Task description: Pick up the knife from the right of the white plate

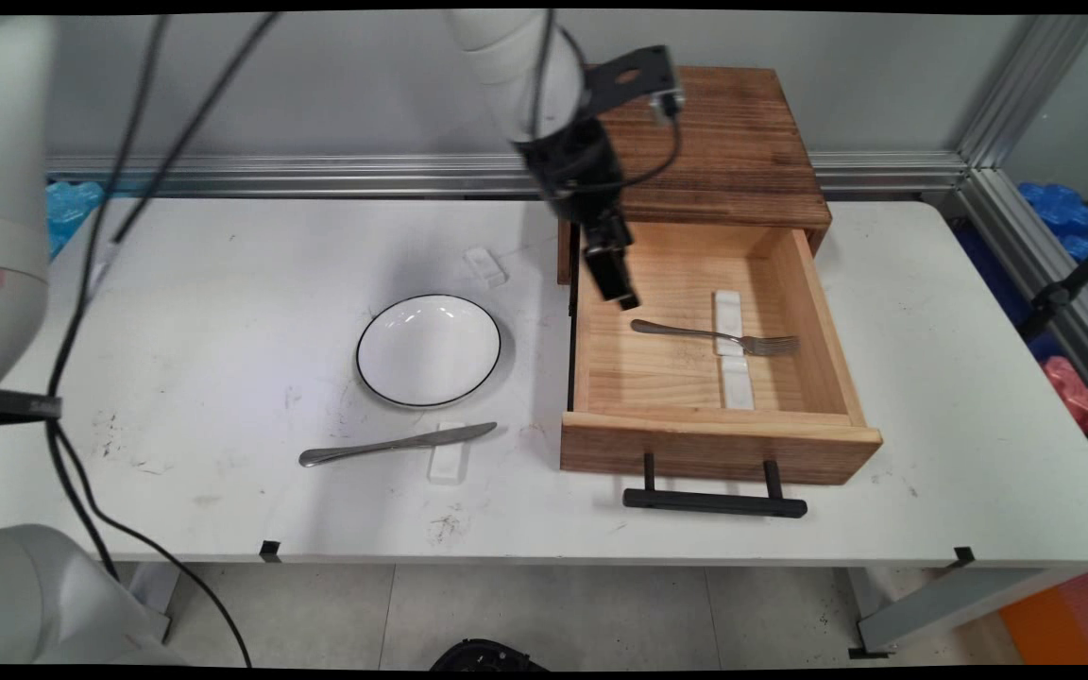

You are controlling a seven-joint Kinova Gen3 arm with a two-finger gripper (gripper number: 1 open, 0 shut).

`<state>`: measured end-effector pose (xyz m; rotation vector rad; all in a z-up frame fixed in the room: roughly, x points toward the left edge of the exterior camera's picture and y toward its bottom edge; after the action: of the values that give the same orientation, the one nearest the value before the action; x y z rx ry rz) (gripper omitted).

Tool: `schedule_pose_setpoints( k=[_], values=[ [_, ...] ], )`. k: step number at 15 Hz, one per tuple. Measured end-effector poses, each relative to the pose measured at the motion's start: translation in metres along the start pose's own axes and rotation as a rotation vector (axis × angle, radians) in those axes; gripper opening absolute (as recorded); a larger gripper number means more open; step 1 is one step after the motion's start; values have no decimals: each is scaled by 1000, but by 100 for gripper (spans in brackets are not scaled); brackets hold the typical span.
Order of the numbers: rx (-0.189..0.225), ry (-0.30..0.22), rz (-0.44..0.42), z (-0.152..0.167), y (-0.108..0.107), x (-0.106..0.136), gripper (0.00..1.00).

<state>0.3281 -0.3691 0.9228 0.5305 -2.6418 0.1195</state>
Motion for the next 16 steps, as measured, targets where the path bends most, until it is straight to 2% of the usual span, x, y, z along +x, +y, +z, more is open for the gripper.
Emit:
schedule_pose_setpoints(
  k=[6,13,16],
  values=[
    [-48,-53,-27,-51,38,-71,100],
    [-54,-114,-92,-86,67,-147,100],
    [-62,-141,-107,-93,78,-171,100]
  ],
)
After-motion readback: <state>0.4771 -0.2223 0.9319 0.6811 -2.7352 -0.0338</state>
